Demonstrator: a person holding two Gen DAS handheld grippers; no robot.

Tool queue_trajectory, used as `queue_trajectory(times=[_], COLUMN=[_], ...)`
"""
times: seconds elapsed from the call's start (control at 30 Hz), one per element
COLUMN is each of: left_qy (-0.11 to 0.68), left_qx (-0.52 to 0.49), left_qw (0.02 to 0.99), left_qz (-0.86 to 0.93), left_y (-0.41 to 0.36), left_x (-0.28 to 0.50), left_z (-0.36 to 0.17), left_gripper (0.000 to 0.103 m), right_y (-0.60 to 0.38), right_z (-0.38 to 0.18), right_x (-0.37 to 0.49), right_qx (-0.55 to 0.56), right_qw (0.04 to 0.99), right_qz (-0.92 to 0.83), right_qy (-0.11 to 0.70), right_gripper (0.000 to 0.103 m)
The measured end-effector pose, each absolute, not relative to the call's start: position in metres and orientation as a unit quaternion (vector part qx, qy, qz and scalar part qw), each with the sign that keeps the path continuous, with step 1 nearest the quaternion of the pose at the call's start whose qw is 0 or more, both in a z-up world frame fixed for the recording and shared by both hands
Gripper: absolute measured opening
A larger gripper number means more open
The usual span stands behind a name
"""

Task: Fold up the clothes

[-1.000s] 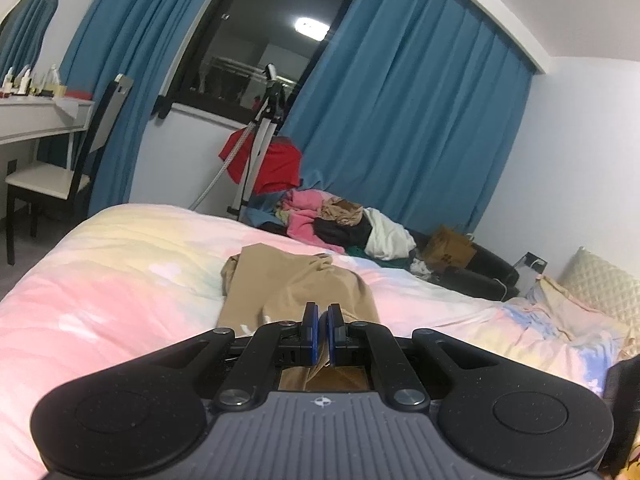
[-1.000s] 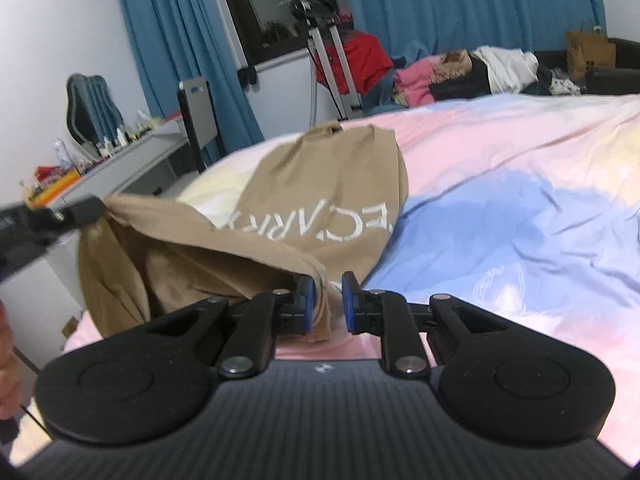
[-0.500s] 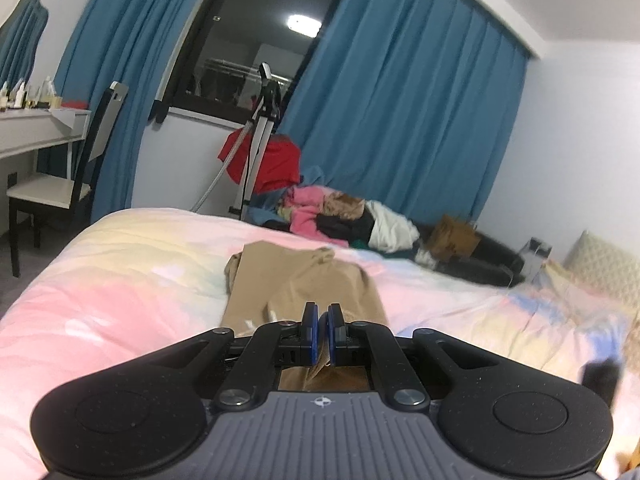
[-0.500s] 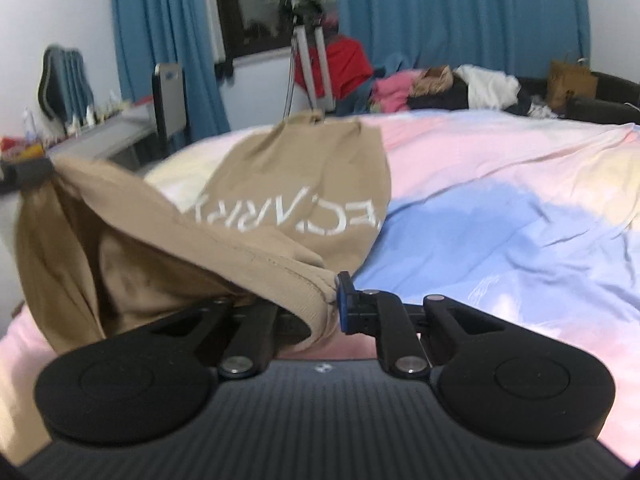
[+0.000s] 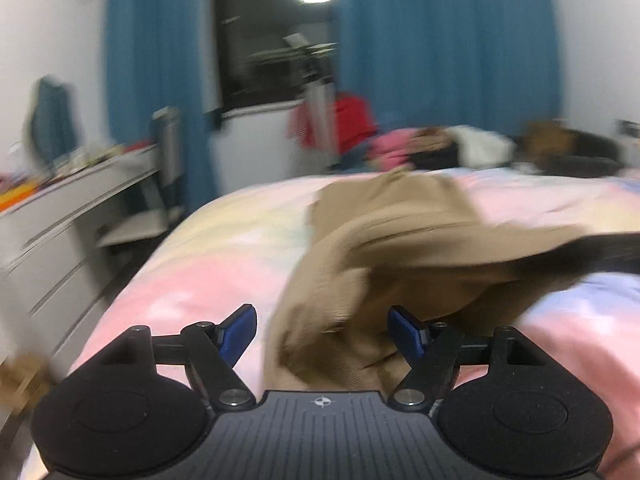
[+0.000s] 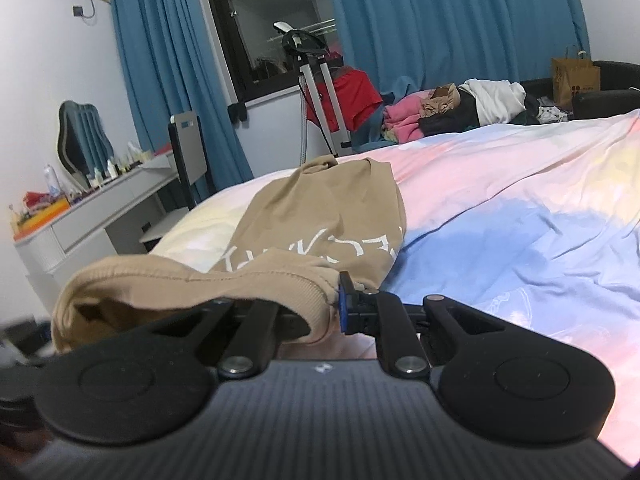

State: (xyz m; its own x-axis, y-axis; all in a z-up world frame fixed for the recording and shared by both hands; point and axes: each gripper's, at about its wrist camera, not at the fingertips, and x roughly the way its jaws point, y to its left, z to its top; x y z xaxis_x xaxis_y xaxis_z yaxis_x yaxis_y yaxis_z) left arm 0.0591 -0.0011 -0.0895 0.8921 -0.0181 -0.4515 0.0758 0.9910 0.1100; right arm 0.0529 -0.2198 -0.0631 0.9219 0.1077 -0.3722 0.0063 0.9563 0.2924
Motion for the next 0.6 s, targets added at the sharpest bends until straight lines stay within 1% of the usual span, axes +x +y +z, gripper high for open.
queue_trajectory(times=[0.13,0.23,0.3,0.4,0.47,0.5,0.6], left_qy=[0.208,0.191,0.174,0.140,0.118,0.114,0.099], left_qx=[0.057,0.017,0.002,0.007,0.011,0.013,0.011], left_qw=[0.975,0.979,0.981,0.986,0.989,0.990,0.992], left_qz=[0.044,0.073,0.084,0.088,0.085,0.083,0.074], left_y=[0.007,0.023,0.030,0.029,0.026,0.024,0.021], left_x=[0.057,0.053,0.046,0.036,0.031,0.030,0.028], left_z=[-0.087,-0.075,-0.066,-0.053,-0.046,-0.044,-0.036], left_gripper=[0.074,0.078,0.080,0.081,0.081,0.081,0.081], right_y=[-0.226,-0.227,-0.224,-0.214,-0.208,-0.208,-0.210], right_z=[-0.061,-0.061,-0.067,-0.085,-0.096,-0.093,-0.063], right_x=[0.050,0.051,0.057,0.075,0.085,0.083,0.071], right_qx=[0.156,0.149,0.129,0.081,0.060,0.057,0.054], right_qw=[0.971,0.973,0.972,0.963,0.955,0.958,0.974], right_qz=[0.010,-0.012,-0.023,-0.024,-0.017,-0.022,-0.047], right_qy=[0.182,0.178,0.195,0.258,0.290,0.281,0.216], right_gripper=[0.012,0.012,0.015,0.022,0.022,0.022,0.022])
